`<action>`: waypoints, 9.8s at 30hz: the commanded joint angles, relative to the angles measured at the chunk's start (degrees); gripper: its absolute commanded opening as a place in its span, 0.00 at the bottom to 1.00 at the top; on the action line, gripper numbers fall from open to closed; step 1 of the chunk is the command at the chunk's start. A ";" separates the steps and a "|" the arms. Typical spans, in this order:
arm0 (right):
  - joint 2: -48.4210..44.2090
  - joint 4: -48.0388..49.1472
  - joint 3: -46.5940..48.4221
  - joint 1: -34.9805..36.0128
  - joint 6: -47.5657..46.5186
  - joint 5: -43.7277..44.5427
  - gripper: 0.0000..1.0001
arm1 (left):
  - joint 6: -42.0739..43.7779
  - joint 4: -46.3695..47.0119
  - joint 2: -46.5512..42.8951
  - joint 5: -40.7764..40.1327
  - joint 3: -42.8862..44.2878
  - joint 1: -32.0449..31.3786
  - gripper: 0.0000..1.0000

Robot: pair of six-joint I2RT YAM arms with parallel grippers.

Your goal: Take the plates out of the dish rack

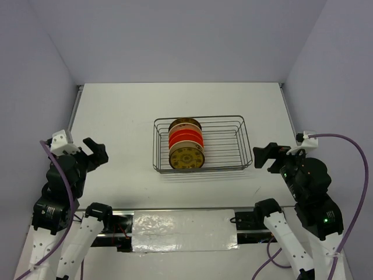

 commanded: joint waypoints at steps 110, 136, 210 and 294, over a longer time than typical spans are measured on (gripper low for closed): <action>46.92 35.12 12.05 26.87 -9.43 -10.44 1.00 | -21.56 13.81 31.09 15.33 5.06 15.34 0.00; 59.49 25.36 15.46 33.28 -26.14 -14.14 0.62 | -32.67 42.92 85.40 23.39 15.15 24.99 0.84; 58.53 22.71 26.12 26.96 -9.97 -9.38 1.00 | -31.34 15.30 18.88 13.91 -15.94 21.81 0.00; 75.67 49.70 6.16 -25.95 21.32 -10.09 0.43 | 1.35 11.53 18.87 38.43 -4.45 21.99 1.00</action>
